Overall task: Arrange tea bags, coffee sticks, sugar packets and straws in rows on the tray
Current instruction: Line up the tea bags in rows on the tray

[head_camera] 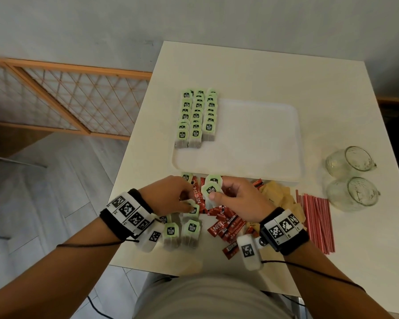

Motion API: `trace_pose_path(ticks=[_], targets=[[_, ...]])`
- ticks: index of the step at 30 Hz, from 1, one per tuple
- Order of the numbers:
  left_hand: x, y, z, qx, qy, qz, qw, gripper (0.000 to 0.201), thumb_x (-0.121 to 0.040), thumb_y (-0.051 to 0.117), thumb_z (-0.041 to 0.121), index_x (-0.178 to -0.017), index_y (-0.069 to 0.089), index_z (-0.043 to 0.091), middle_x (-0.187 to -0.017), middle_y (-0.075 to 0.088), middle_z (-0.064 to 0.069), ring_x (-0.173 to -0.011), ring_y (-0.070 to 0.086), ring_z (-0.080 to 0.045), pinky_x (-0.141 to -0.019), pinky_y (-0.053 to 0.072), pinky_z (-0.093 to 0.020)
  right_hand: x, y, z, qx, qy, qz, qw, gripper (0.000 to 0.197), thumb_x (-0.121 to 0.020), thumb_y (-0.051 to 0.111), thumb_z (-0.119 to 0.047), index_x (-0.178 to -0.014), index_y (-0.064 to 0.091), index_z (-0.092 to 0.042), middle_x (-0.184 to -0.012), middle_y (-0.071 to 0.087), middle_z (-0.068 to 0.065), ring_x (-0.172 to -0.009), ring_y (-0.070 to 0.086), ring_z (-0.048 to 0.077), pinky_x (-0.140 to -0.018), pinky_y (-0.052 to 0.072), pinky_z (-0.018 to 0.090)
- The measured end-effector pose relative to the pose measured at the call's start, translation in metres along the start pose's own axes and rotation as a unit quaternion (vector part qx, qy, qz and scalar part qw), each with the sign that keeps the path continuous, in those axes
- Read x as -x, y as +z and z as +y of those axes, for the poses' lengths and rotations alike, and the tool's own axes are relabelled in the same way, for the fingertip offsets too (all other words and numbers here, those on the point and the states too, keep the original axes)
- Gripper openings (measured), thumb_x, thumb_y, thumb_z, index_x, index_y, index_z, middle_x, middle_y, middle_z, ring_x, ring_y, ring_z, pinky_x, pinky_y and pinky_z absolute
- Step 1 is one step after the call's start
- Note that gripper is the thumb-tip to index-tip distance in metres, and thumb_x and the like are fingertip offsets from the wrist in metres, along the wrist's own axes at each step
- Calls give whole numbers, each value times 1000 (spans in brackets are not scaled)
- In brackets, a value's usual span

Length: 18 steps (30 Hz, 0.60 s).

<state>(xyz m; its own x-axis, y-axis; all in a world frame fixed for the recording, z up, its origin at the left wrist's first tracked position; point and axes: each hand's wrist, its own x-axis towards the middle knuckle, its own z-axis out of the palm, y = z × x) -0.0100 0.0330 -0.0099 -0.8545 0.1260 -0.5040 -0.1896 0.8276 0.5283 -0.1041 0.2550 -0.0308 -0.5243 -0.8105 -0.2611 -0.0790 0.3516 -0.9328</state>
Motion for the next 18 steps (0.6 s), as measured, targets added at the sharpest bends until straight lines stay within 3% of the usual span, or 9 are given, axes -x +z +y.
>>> trace_pose_path(ticks=[2, 4, 7, 9, 14, 18], targets=[[0, -6, 3, 46, 7, 16, 999, 7, -85, 74, 31, -89, 73, 25, -79, 69, 10, -63, 57, 0, -61, 44, -16, 2, 0, -1, -10, -7, -11, 1000, 24, -95, 68, -37, -116, 74, -27, -113, 75, -5, -109, 69, 19, -97, 55, 52], [0, -13, 7, 113, 15, 33, 993, 10, -86, 74, 31, -87, 75, 21, -73, 69, 2, -54, 52, 0, -56, 43, -16, 4, 0, -1, -25, -11, -24, 999, 23, -97, 68, -29, -118, 74, -25, -114, 75, -8, -110, 69, 13, -99, 55, 48], [-2, -21, 8, 225, 27, 49, 973, 15, -88, 74, 30, -88, 75, 15, -76, 69, -12, -60, 53, -10, -60, 47, -26, 4, 1, -3, -46, -12, -28, 998, 25, -97, 68, -27, -122, 73, -24, -116, 75, -9, -112, 69, 12, -102, 54, 47], [-4, -22, 8, 297, 18, 57, 953, 19, -90, 73, 26, -94, 74, 7, -80, 71, -16, -63, 56, -12, -62, 48, -25, 3, 2, -2, -65, -16, -22, 998, 24, -98, 67, -25, -122, 72, -24, -119, 74, -9, -115, 68, 12, -104, 52, 47], [-16, -21, 11, 393, -15, 103, 914, 20, -93, 70, 23, -94, 70, 3, -77, 66, -3, -66, 58, -15, -67, 51, -29, -7, 1, -4, -110, -22, 34, 993, 25, -98, 66, -19, -121, 72, -13, -111, 77, 1, -106, 72, 21, -99, 55, 49], [-26, -20, 15, 508, -12, 107, 855, 12, -92, 67, 21, -90, 71, 10, -90, 71, -8, -78, 64, -22, -76, 53, -35, -19, 0, -8, -130, -29, 71, 989, 21, -98, 65, -16, -117, 73, -8, -103, 78, 6, -99, 74, 26, -94, 58, 44]])
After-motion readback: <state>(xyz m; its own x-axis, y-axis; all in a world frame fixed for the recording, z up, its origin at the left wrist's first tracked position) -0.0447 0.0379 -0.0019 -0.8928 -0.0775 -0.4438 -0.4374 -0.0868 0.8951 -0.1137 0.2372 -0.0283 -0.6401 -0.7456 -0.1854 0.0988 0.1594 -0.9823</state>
